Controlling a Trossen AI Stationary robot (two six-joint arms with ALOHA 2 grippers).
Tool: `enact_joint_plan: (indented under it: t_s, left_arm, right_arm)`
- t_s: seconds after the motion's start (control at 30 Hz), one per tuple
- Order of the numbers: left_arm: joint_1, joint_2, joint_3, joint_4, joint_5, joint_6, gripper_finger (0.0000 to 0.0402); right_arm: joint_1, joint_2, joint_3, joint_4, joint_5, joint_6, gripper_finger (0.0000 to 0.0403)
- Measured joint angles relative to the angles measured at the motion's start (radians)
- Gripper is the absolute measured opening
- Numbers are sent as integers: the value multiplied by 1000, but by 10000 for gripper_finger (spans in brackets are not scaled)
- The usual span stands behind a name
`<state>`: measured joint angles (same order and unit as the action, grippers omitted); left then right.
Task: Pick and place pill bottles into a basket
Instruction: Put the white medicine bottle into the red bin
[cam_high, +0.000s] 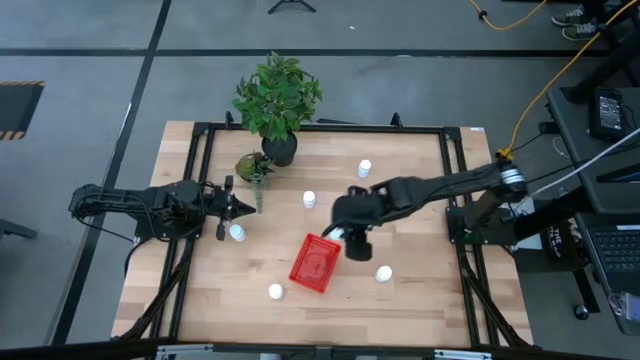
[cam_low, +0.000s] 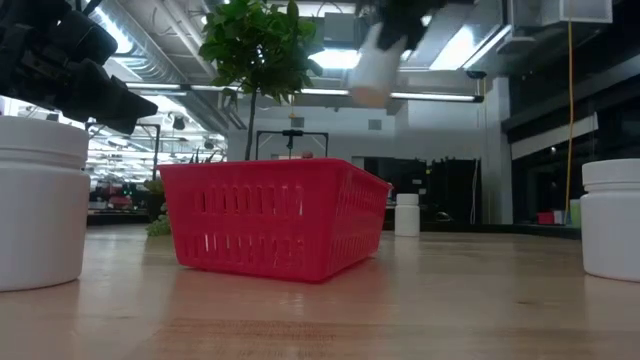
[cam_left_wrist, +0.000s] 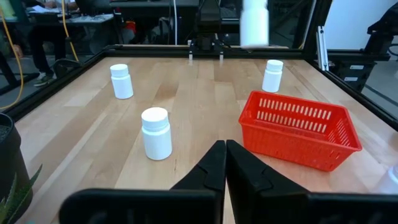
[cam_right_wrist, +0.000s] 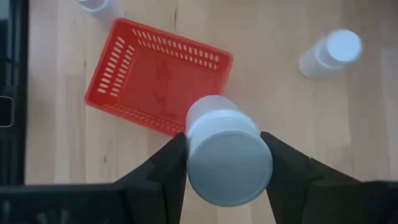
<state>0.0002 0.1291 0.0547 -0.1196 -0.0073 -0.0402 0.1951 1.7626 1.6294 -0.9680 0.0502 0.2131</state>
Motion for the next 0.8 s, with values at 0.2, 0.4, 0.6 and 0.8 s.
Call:
enact_joint_plan:
  t_s: [0.2, 0.4, 0.6, 0.8]
  left_arm:
    - [0, 0, 0, 0, 0, -7, 6]
    - [0, 0, 0, 0, 0, -2, 8]
    - [0, 0, 0, 0, 0, 1, 4]
    - [0, 0, 0, 0, 0, 1, 7]
  right_arm:
    - [7, 173, 111, -31, 0, -48, 163]
    - [6, 260, 133, -48, 0, -84, 163]
    - [6, 266, 134, -34, -1, -85, 163]
    - [17, 263, 135, 8, -41, -92, 163]
